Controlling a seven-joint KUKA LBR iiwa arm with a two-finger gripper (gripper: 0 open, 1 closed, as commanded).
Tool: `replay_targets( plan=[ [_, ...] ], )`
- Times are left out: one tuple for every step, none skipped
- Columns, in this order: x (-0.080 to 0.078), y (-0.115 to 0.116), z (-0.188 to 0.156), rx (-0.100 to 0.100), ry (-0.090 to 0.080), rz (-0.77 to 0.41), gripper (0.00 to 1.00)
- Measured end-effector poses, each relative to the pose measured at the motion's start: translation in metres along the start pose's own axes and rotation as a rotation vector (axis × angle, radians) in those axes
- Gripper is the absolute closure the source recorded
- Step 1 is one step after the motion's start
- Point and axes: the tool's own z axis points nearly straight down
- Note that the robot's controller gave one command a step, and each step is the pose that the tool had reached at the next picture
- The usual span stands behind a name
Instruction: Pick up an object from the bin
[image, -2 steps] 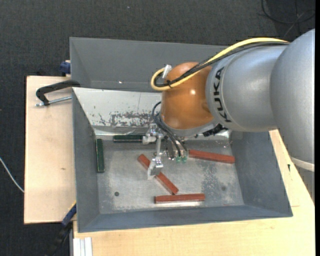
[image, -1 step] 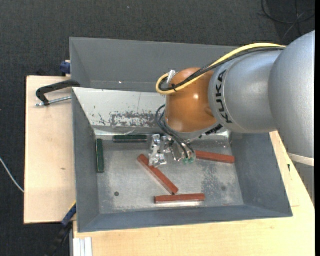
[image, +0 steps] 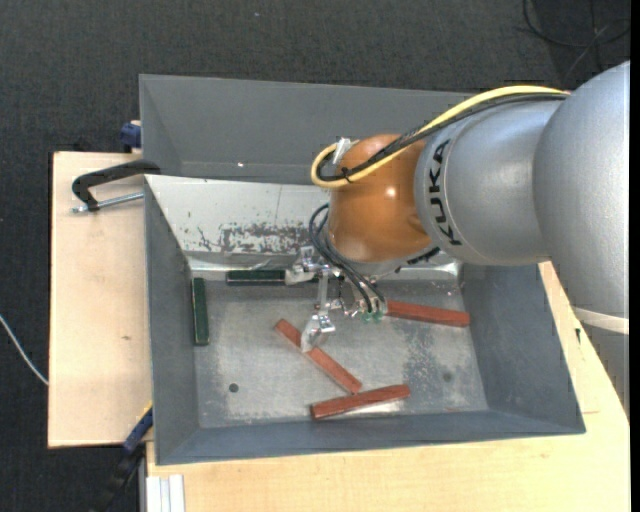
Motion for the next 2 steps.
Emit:
replay_targets(
  plan=[
    [0.0109,-0.0007,0.0111,0.003,0.034,-0.003,1.00],
    [0.0109,-0.0007,0.0111,0.003,0.034,-0.003,1.00]
  ],
)
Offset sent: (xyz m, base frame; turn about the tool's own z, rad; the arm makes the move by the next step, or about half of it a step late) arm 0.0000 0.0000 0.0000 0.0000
